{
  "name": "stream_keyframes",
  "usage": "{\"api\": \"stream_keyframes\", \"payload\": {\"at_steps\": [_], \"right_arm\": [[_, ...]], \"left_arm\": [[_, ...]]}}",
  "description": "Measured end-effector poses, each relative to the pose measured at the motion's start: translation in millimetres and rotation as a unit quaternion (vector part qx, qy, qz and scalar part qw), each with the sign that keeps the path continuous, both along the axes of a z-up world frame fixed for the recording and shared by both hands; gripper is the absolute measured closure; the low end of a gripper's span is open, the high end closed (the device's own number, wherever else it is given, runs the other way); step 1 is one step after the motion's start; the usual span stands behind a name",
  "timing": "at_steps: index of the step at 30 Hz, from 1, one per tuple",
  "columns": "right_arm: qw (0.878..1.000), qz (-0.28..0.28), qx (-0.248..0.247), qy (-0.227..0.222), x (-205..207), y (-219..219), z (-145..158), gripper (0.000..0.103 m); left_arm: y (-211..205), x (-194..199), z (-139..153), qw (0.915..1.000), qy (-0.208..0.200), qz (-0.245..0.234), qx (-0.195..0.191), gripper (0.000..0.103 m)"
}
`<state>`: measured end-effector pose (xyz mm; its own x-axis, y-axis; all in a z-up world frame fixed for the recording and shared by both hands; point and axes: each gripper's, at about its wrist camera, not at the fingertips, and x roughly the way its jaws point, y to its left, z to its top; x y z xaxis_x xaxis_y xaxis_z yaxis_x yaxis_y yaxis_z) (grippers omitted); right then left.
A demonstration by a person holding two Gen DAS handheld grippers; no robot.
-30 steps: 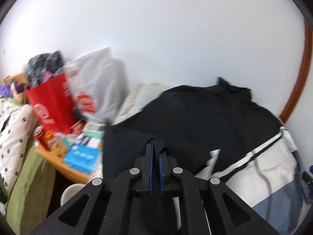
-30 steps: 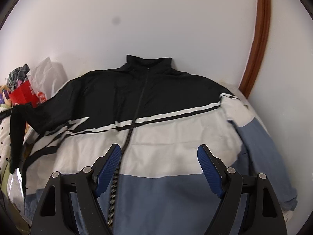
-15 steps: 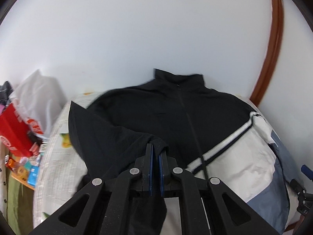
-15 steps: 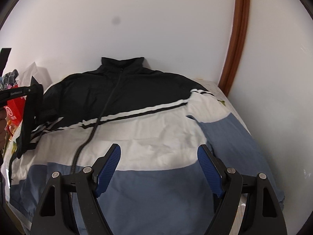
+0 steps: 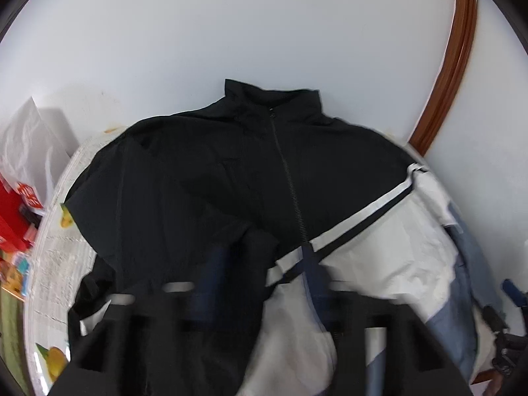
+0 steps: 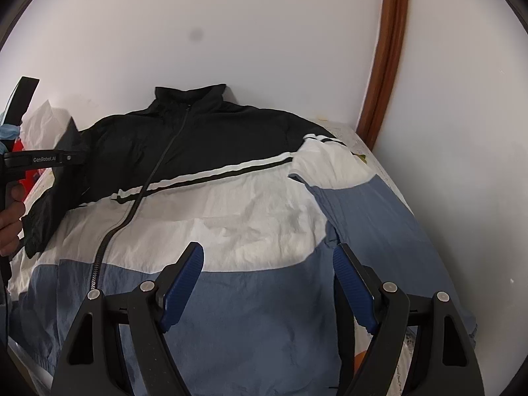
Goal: Fold large clothes
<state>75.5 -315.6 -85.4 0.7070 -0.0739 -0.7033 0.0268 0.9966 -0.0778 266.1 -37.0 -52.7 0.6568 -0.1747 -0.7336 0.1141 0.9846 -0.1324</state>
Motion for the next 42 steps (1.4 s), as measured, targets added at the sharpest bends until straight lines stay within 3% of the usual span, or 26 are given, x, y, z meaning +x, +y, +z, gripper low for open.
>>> {"api": "stream_keyframes", "payload": {"at_steps": [7,11,16,18,20,25,28,34,37,40,42], "right_arm": [[0.999,0.050,0.002,-0.008,13.3,36.3,17.3,0.023],[0.995,0.094,-0.002,-0.015,29.2,73.7,28.8,0.043],[0.986,0.163,0.026,-0.007,58.1,126.1,32.4,0.043],[0.981,0.189,0.040,-0.004,70.6,147.7,30.5,0.038],[0.974,0.218,0.055,0.006,83.4,170.9,25.8,0.032],[0.958,0.278,0.059,0.038,118.7,229.4,0.2,0.031],[0.956,0.280,0.060,0.059,146.0,254.9,-19.7,0.031],[0.950,0.274,0.120,0.093,192.2,264.3,-49.5,0.033],[0.942,0.269,0.167,0.113,214.8,265.5,-62.1,0.042],[0.934,0.271,0.192,0.129,229.4,271.1,-73.0,0.071],[0.930,0.288,0.189,0.130,231.4,276.9,-75.3,0.098]], "left_arm": [[28.5,-24.4,18.3,0.9994,-0.034,0.006,0.002,0.035],[75.0,-32.5,10.9,0.9979,-0.029,0.057,0.008,0.035],[134.5,-45.5,-15.2,0.9913,0.002,0.128,0.030,0.035],[155.3,-50.5,-28.4,0.9889,0.017,0.144,0.031,0.035],[173.0,-56.3,-43.1,0.9875,0.032,0.152,0.028,0.035],[196.5,-61.5,-67.8,0.9873,0.052,0.150,0.009,0.035],[199.6,-60.6,-77.0,0.9893,0.050,0.137,0.002,0.035],[200.2,-51.8,-87.2,0.9924,0.045,0.114,-0.011,0.035],[198.1,-44.0,-91.2,0.9929,0.046,0.109,-0.014,0.037],[194.7,-38.4,-96.1,0.9929,0.047,0.109,-0.008,0.037],[192.1,-37.0,-97.1,0.9928,0.043,0.112,0.004,0.038]]}}
